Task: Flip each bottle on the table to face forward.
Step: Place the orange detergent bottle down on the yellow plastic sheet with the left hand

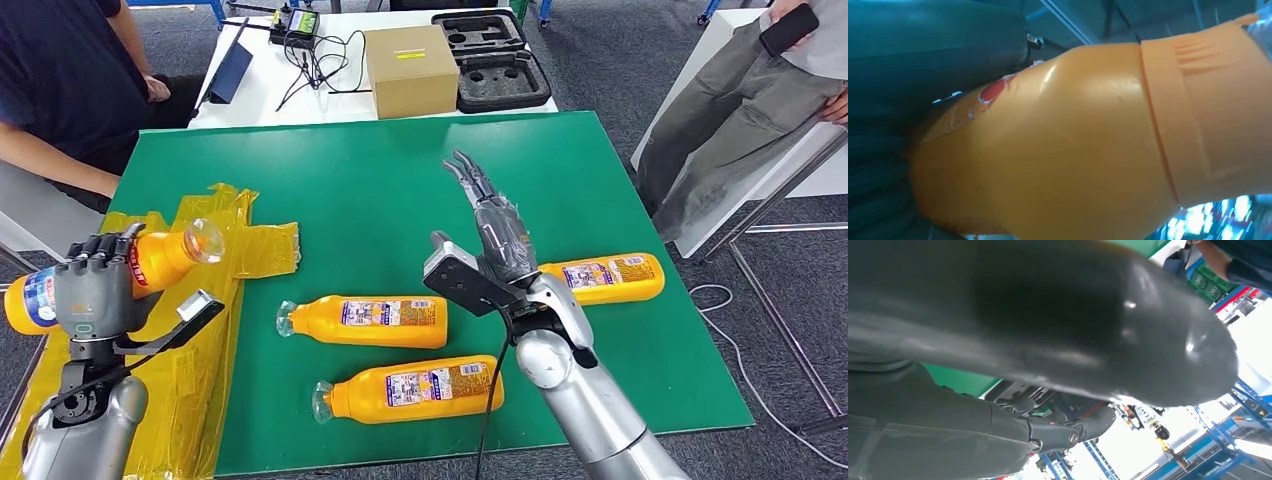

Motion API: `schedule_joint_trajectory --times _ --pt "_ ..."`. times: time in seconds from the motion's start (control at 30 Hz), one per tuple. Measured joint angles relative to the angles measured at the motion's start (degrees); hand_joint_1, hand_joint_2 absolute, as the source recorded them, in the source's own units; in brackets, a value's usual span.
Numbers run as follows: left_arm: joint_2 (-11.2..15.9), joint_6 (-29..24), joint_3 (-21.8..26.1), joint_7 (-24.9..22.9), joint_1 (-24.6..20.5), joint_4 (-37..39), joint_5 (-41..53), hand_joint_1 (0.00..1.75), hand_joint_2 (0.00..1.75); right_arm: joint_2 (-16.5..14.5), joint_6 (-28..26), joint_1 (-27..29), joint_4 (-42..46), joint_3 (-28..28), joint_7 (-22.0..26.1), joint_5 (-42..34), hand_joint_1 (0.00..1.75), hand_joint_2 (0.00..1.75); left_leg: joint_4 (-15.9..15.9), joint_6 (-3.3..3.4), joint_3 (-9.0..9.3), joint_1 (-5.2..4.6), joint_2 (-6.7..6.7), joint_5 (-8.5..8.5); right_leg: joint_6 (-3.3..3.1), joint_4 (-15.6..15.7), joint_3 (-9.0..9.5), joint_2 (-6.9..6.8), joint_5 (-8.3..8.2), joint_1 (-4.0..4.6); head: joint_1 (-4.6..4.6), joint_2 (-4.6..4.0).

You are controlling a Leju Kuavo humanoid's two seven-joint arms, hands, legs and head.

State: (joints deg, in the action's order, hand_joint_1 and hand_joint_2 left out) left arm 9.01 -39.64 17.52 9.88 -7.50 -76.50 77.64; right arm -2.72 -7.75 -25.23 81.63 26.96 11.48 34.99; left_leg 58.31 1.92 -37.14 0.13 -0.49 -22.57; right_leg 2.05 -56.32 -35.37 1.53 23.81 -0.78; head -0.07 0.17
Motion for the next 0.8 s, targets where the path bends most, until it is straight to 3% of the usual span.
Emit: schedule_joint_trajectory --times 0.13,0.57,0.8 --pt "2.5 -0.1 0.2 -0.8 -2.3 8.4 2.7 1.75 1.75 0.5 0.1 0.1 0.1 -0.4 0.3 -0.4 0.00 0.00 0.0 -0.02 0.00 0.00 0.02 0.02 -0.05 0.0 0.00 0.01 -0.04 0.00 -0.02 0.00" --pt "6.3 -0.1 -0.3 -3.3 -3.9 22.9 8.7 1.75 1.75 1.4 0.1 1.1 1.2 0.0 1.6 -2.0 0.00 0.00 0.0 -0.02 -0.02 0.00 0.03 0.01 -0.07 0.0 -0.04 0.02 -0.04 0.01 -0.02 0.00" --pt "6.6 -0.1 -1.4 -2.8 -4.5 27.1 9.4 1.75 1.75 2.5 -0.2 1.3 1.6 0.9 2.6 -3.5 0.00 0.00 0.0 -0.02 -0.03 -0.01 -0.02 0.01 -0.09 0.0 0.00 0.00 -0.05 0.00 0.00 0.00"
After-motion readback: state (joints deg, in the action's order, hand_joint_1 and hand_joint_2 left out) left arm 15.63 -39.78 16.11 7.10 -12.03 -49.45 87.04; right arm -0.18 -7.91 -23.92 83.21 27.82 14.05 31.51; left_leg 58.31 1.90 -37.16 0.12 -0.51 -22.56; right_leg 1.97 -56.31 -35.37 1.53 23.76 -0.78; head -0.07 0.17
